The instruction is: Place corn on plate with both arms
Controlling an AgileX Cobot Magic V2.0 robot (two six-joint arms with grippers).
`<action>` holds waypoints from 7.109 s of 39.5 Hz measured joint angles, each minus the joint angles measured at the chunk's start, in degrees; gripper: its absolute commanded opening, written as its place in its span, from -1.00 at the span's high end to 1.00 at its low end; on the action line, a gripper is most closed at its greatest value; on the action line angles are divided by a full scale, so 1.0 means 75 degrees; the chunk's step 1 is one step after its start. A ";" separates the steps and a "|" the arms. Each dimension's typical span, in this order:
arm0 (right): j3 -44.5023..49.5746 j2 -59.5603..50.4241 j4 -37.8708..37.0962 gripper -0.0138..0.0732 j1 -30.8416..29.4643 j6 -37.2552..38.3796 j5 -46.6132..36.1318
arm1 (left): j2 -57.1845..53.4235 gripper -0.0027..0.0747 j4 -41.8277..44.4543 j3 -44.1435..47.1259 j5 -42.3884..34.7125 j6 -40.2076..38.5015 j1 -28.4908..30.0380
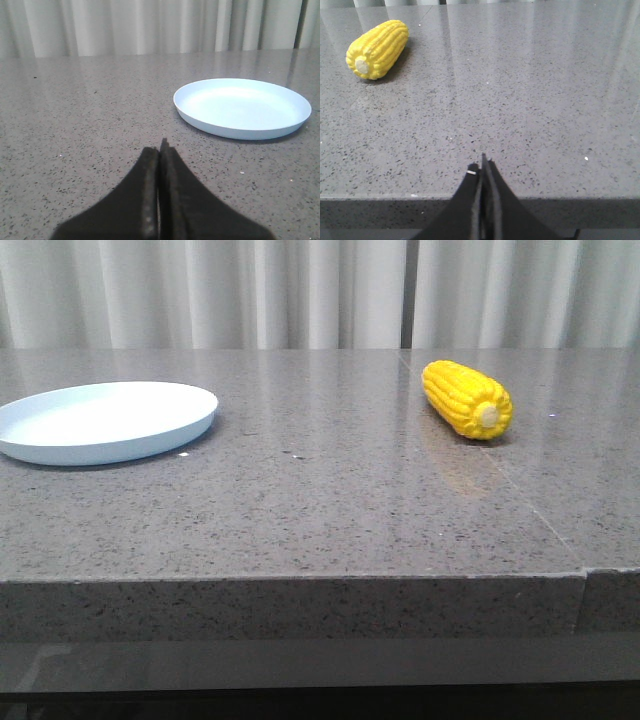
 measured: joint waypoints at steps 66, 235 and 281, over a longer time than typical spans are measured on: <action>-0.1631 0.0000 0.0015 0.84 0.0000 0.0000 -0.0008 | 0.0016 0.98 0.0000 -0.1417 -0.1413 0.0000 0.0000; -0.4560 0.2731 0.0272 -0.81 0.0000 0.0000 0.1929 | 1.4302 0.04 -0.1607 -1.2438 0.5698 -0.0409 -0.2116; -0.4560 0.2731 0.0272 -0.81 0.0000 0.0000 0.1929 | 0.3582 0.98 0.2164 -0.4478 0.3044 -0.2410 -0.2116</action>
